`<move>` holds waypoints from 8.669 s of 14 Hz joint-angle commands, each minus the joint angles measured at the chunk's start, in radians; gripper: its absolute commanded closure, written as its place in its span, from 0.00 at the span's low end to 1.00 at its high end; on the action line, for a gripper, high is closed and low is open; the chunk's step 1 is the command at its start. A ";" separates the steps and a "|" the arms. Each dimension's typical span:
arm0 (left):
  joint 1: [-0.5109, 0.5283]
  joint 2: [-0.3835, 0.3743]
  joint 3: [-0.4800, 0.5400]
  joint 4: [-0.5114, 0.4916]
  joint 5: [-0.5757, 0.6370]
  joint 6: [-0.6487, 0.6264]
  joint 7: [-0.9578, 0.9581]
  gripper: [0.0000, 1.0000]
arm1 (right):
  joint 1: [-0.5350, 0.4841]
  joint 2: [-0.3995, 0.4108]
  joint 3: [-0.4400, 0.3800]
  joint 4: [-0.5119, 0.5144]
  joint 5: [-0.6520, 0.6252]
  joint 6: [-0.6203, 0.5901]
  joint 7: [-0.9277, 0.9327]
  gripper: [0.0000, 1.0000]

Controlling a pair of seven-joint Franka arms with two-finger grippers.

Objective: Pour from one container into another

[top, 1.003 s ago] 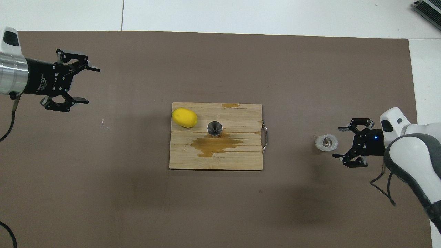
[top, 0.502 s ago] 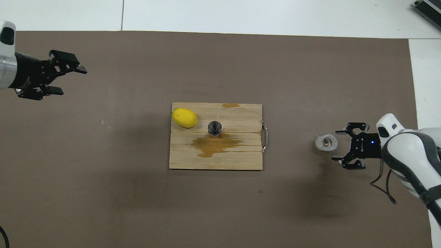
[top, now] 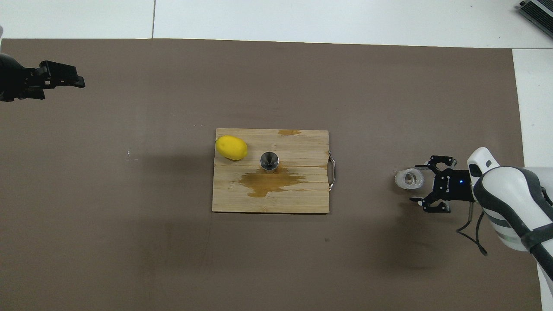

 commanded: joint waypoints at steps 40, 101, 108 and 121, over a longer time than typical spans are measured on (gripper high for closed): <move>-0.079 -0.135 0.024 0.004 0.120 -0.299 0.241 0.00 | 0.071 0.024 0.018 -0.012 0.220 0.082 -0.138 0.41; -0.126 -0.184 0.107 -0.041 0.119 -0.309 0.236 0.00 | 0.718 0.190 0.039 0.581 -0.829 -0.093 1.383 0.56; -0.129 -0.182 0.106 -0.041 0.119 -0.309 0.232 0.00 | 0.732 0.217 0.039 0.614 -0.895 -0.107 1.420 0.56; -0.132 -0.181 0.106 -0.041 0.119 -0.308 0.230 0.00 | 0.767 0.253 0.045 0.695 -1.012 -0.200 1.421 0.57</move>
